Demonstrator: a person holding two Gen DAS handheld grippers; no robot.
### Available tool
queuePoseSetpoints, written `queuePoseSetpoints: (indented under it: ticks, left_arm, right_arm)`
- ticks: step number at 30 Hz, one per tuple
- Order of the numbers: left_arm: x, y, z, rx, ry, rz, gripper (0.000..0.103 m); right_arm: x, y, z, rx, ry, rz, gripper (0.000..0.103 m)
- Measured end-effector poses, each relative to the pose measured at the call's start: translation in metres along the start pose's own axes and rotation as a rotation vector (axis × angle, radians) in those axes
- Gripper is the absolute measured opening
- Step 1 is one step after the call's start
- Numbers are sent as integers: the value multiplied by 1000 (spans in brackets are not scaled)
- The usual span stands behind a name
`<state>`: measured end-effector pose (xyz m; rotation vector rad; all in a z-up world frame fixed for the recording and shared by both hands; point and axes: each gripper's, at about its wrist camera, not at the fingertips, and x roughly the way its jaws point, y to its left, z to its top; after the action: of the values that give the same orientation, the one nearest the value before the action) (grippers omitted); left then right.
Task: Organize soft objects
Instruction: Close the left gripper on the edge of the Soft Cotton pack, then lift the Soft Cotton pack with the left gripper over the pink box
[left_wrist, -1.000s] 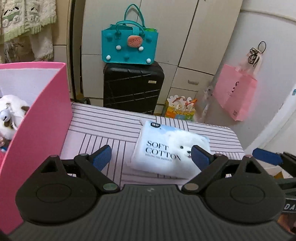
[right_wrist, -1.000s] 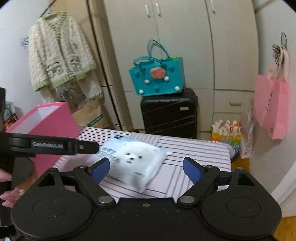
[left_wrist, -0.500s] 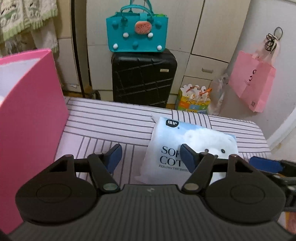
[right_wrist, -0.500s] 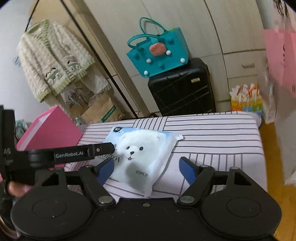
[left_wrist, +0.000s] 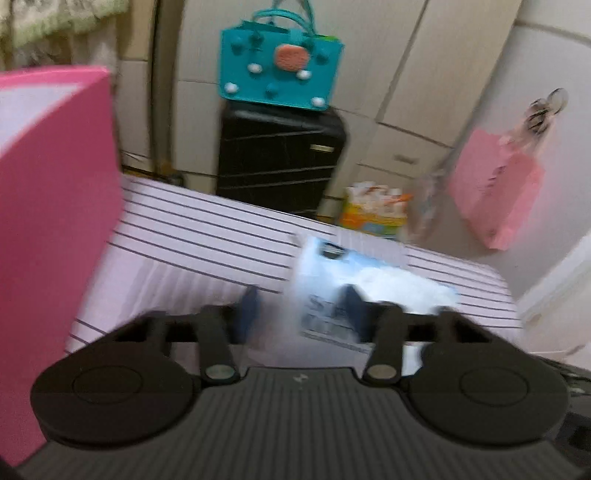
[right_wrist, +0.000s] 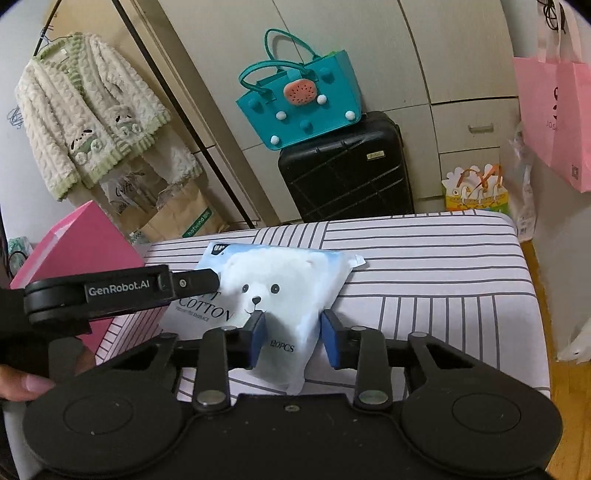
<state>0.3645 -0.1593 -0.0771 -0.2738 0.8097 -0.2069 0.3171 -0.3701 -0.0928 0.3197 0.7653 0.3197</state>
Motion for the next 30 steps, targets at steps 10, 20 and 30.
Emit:
queuePoseSetpoints:
  ticks: [10, 20, 30]
  left_arm:
    - [-15, 0, -6, -12, 25, -26, 36]
    - [-64, 14, -55, -9, 43, -137, 35]
    - [-77, 19, -70, 45, 50, -154, 36]
  right_arm:
    - [-9, 0, -4, 33, 1, 28, 32]
    - [-39, 24, -27, -53, 38, -10, 32]
    - [-53, 40, -43, -116, 60, -68, 37]
